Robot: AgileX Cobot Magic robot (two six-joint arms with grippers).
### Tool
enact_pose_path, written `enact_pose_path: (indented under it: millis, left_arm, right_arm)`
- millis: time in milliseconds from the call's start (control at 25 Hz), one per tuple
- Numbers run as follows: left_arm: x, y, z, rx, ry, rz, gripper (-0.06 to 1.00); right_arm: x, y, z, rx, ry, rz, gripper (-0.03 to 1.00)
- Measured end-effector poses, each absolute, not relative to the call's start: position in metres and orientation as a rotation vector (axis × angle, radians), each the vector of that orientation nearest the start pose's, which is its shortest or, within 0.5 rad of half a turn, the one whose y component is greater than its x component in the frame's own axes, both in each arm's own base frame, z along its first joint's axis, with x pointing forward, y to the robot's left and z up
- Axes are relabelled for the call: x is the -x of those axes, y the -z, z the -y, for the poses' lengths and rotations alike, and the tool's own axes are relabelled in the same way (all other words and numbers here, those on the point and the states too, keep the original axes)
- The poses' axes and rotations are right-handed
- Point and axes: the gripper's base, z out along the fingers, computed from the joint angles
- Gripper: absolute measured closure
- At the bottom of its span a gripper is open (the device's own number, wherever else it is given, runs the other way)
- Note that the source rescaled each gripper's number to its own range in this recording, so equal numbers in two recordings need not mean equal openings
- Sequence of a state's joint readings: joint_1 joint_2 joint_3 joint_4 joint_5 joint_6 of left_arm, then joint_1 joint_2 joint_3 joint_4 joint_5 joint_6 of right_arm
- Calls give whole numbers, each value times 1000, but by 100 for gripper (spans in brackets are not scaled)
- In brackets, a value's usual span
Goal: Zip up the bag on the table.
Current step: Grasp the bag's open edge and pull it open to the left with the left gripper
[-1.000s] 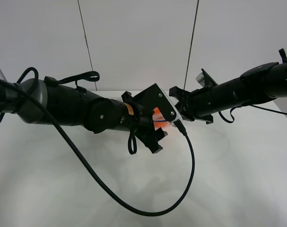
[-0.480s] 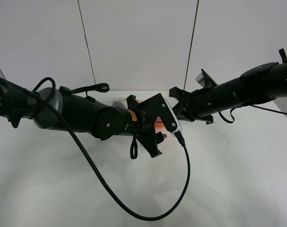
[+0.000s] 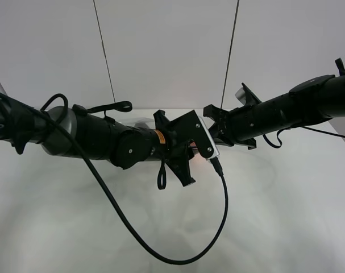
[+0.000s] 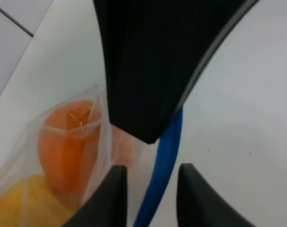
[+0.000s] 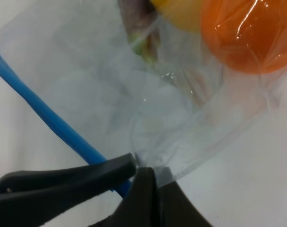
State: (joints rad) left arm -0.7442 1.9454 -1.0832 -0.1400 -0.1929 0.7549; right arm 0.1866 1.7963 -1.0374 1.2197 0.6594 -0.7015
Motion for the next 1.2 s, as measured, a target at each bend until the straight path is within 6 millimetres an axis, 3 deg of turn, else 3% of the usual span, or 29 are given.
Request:
enact_pose_path:
  millis: [440,1200]
  left_arm:
    - [-305,-162,273,-1370,17,-1662,92]
    - [-319,-159,254,-1347,-14,-1726,94]
  right_arm:
    - [-340,-191,-117,-56,-1016,-2545,97]
    - [-341,-191,-117,-70,-1007,-2538,97]
